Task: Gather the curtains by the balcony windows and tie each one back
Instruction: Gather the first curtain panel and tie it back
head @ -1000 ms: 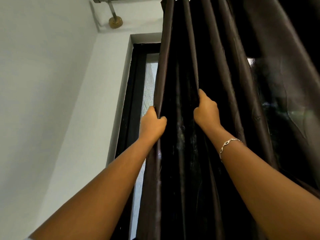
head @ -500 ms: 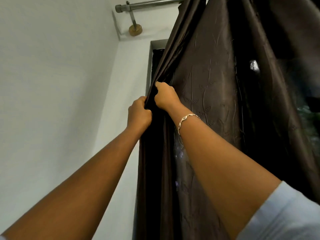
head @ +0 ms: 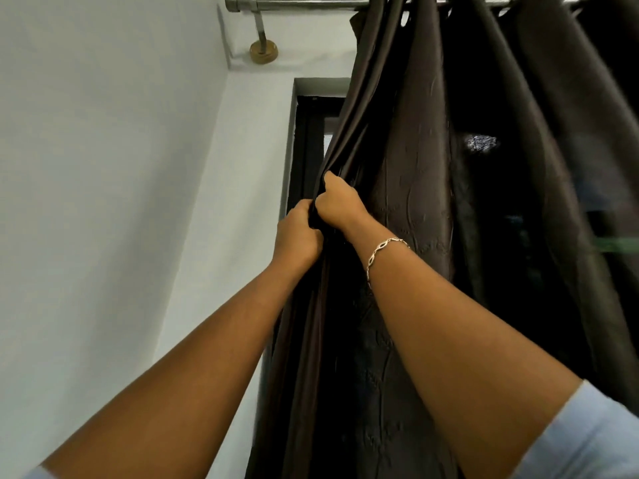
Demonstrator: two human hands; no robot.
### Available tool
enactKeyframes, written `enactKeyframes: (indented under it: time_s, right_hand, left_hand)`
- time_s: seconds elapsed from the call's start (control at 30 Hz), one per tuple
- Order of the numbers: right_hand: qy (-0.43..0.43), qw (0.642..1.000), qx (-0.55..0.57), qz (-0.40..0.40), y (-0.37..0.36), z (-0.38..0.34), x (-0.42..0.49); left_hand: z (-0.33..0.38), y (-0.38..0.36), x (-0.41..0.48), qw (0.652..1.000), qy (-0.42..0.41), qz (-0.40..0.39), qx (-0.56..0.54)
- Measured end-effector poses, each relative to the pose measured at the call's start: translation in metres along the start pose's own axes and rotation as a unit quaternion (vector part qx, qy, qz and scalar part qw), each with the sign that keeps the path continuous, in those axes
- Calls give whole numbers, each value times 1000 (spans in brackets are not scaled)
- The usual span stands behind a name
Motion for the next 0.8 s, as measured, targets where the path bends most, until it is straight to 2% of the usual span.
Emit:
enactKeyframes:
  time_s: [0.23, 0.47, 0.6, 0.8]
  right_hand:
    - [9, 1000, -14, 4, 43, 36, 4]
    - [70, 989, -74, 111, 119, 68, 13]
    - [122, 962, -160, 184, 160, 84, 14]
    - [57, 949, -189, 247, 199, 122, 14]
  left_hand:
    - [12, -35, -12, 999, 20, 7, -29]
    - [30, -57, -25, 998, 41, 44, -31]
    - [43, -66, -33, 998, 47, 46, -12]
    - [53, -76, -41, 997, 68, 31, 15]
Point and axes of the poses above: each hand's wrist, its own x-axis towards the middle knuckle, its own y-axis out of the back of the hand, z = x × y, the point moved 8 cm from there along x, towards the middle knuckle, and after that the axes turned 12 degrees about z, right-handed, at the moved point
